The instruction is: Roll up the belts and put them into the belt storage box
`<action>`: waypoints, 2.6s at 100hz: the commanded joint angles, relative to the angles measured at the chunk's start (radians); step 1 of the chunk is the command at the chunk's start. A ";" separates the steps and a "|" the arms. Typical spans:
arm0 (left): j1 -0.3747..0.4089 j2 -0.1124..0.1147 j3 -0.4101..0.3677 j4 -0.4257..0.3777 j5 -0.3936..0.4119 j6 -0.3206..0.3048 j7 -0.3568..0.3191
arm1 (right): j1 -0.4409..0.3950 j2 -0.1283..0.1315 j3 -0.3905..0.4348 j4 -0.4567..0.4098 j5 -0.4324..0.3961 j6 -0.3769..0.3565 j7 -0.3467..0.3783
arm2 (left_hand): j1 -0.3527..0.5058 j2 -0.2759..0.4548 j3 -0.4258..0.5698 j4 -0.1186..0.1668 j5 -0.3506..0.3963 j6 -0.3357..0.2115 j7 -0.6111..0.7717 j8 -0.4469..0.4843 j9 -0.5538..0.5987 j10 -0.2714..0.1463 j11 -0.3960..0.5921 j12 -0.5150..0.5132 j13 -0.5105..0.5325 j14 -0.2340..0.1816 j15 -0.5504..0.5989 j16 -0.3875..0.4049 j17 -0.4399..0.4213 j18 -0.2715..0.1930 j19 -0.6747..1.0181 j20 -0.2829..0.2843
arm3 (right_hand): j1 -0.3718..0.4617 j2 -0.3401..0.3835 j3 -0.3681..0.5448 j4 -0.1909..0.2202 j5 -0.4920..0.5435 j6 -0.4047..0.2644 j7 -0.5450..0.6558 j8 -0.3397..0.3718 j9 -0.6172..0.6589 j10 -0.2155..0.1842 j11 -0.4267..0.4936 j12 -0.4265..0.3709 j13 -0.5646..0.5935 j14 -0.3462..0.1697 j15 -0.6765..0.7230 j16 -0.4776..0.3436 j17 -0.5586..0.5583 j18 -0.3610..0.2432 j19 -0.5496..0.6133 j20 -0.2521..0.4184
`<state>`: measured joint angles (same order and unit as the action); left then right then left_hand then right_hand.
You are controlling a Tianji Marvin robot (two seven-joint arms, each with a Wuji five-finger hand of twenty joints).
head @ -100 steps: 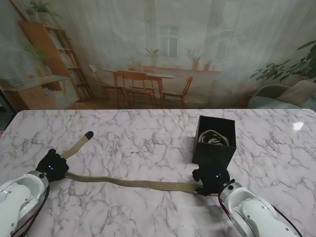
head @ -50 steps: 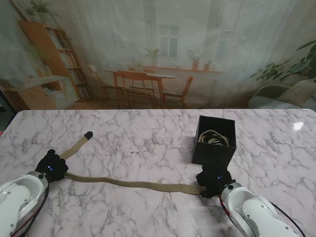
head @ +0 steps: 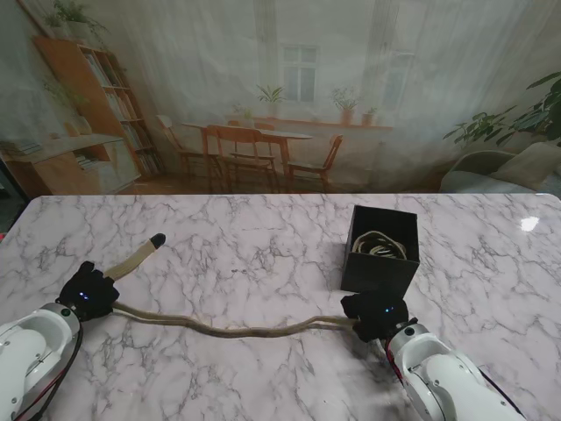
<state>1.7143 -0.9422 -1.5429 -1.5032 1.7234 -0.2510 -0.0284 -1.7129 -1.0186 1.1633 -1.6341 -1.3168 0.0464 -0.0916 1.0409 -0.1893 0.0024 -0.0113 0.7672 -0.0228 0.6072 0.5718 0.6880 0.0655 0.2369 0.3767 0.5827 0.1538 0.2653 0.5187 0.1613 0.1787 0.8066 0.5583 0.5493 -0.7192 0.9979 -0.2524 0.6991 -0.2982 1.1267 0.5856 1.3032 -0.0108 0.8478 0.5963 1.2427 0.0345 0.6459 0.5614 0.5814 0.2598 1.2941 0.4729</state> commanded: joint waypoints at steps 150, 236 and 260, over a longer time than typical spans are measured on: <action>0.093 -0.018 -0.138 -0.252 -0.015 -0.119 0.119 | -0.175 0.033 0.352 -0.063 -0.185 -0.407 -0.039 | -0.137 0.104 -0.017 -0.003 -0.099 0.033 -0.295 0.010 -0.108 0.068 -0.074 -0.034 -0.041 0.023 -0.020 -0.013 -0.043 0.074 -0.042 0.002 | -0.003 0.063 0.168 0.122 -0.327 -0.163 -0.643 -0.422 -0.602 0.043 -0.516 -0.304 -0.501 0.034 -0.392 -0.224 -0.260 0.008 -0.230 -0.078; 0.066 -0.057 0.028 -0.348 -0.213 -0.101 0.070 | -0.139 0.022 0.302 0.029 -0.023 -0.489 -0.032 | -0.162 0.133 -0.023 -0.005 -0.094 0.040 -0.329 0.005 -0.120 0.081 -0.106 -0.059 -0.052 0.037 -0.033 -0.029 -0.053 0.095 -0.091 -0.007 | -0.121 0.032 -0.041 -0.064 -0.007 -0.245 -0.161 -0.255 -0.659 -0.046 -0.479 -0.342 -0.542 0.038 -0.403 -0.255 -0.289 0.013 -0.266 -0.073; 0.048 -0.058 0.051 -0.337 -0.227 -0.095 0.061 | -0.094 0.020 0.255 0.086 0.010 -0.500 -0.094 | -0.161 0.133 -0.023 -0.005 -0.094 0.040 -0.328 0.007 -0.125 0.082 -0.107 -0.059 -0.054 0.037 -0.033 -0.029 -0.053 0.095 -0.093 -0.005 | -0.105 0.068 -0.017 -0.049 0.092 -0.194 -0.062 -0.254 -0.543 -0.152 -0.460 -0.346 -0.496 0.003 -0.391 -0.253 -0.270 0.003 -0.255 -0.074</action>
<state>1.7667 -0.9954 -1.4987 -1.8454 1.5004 -0.3508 0.0474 -1.8202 -0.9924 1.4321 -1.5693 -1.3162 -0.4484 -0.1583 0.8977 -0.0897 -0.0060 -0.0073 0.6574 0.0161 0.2959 0.5733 0.5950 0.1182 0.1515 0.3263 0.5548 0.1679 0.2573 0.5019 0.1251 0.2277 0.7420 0.5572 0.4505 -0.6739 0.9560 -0.2838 0.7218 -0.4958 0.9865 0.3275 0.7121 -0.1291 0.3629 0.2450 0.7232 0.0613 0.2740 0.3180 0.3030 0.2594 1.0343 0.3944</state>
